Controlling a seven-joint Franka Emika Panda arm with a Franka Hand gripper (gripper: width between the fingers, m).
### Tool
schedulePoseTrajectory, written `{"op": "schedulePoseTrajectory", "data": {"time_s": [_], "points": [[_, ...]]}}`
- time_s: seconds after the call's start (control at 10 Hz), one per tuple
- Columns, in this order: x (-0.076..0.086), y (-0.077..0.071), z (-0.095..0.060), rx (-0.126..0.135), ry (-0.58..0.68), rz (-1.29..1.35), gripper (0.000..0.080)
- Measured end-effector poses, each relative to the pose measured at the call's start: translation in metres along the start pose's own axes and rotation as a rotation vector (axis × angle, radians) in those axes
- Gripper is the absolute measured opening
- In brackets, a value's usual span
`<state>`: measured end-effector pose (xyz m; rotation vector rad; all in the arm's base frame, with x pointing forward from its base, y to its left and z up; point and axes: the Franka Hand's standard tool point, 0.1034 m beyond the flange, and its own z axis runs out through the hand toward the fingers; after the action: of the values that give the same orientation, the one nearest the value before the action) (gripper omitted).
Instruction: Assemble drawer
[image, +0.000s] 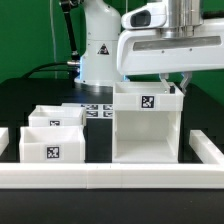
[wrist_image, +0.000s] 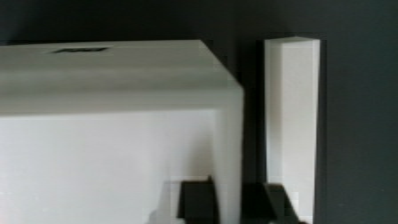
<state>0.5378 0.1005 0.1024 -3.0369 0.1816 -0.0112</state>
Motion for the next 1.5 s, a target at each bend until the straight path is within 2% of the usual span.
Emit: {"op": "schedulePoseTrajectory", "data": {"time_s": [0.3, 0.4, 0.5, 0.7, 0.8, 1.3, 1.5], "points": [[0.002, -0.001, 0.002, 0.012, 0.003, 0.22, 0.0038], [0.01, 0.0, 0.003, 0.024, 0.006, 0.288, 0.0039], [0.024, 0.0, 0.002, 0.05, 0.022, 0.432, 0.0041], [0.037, 0.002, 0.0, 0.076, 0.037, 0.564, 0.0042], [0.041, 0.002, -0.003, 0.079, 0.042, 0.61, 0.0042], [0.041, -0.005, -0.004, 0.101, 0.027, 0.809, 0.0042], [0.039, -0.006, -0.002, 0.122, -0.002, 1.026, 0.0042]]}}
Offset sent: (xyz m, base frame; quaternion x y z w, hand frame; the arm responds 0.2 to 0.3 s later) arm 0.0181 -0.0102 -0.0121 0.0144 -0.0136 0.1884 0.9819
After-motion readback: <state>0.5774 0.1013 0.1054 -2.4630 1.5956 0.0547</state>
